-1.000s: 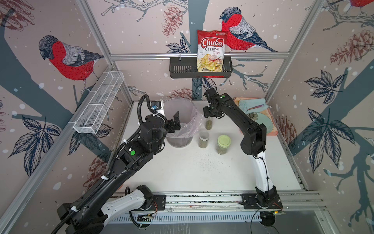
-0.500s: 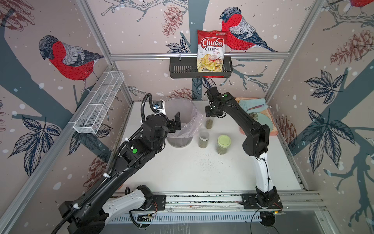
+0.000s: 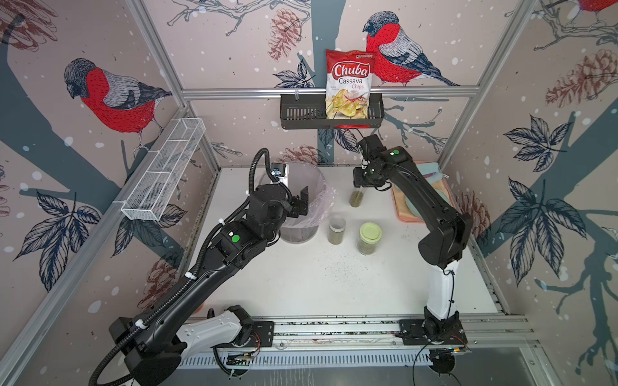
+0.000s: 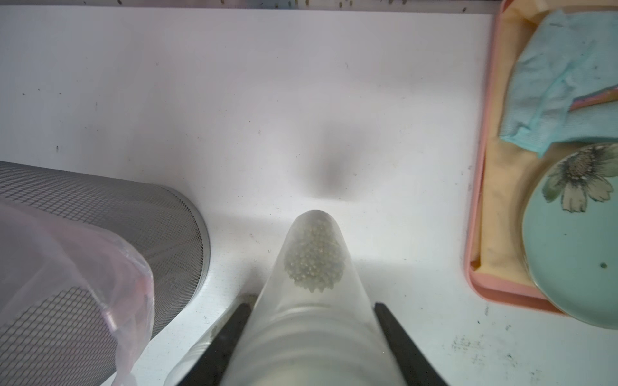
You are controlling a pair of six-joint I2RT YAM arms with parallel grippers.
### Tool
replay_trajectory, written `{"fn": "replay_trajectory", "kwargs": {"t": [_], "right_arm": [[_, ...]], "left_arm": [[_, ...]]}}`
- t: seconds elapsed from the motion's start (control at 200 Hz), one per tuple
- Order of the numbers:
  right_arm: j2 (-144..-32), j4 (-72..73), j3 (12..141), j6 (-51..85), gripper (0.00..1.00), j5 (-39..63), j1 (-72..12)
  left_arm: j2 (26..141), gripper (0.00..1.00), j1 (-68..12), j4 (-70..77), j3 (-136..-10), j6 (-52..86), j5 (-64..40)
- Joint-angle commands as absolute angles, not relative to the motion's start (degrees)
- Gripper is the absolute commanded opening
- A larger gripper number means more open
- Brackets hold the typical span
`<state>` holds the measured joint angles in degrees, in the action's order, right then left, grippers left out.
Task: Empty moldy mung beans from jars
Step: Pick up the jar from the center of the board, then unscrew the lid from the jar.
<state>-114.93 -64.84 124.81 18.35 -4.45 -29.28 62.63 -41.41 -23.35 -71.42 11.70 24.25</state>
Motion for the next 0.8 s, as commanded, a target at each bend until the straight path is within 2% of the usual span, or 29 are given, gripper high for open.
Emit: {"fn": "replay_trajectory", "kwargs": {"t": [0.0, 0.245, 0.515, 0.795], "right_arm": [[-110.16, -63.9, 123.49, 18.74, 0.47, -2.74, -28.8], [-100.68, -64.43, 121.12, 19.95, 0.46, 1.09, -28.21], [-89.87, -65.02, 117.54, 21.05, 0.46, 7.06, -28.47], [-78.3, -66.63, 108.64, 22.58, 0.45, 11.68, -30.04]], "left_arm": [[63.17, 0.98, -41.49, -19.88, -71.46, 9.3, 17.03], [64.62, 0.98, -44.69, -17.39, -70.72, 3.77, 8.53], [66.75, 0.98, -48.72, -15.14, -68.37, -1.54, 8.9], [68.02, 0.98, -55.72, -13.19, -66.1, -6.63, 17.0]]}}
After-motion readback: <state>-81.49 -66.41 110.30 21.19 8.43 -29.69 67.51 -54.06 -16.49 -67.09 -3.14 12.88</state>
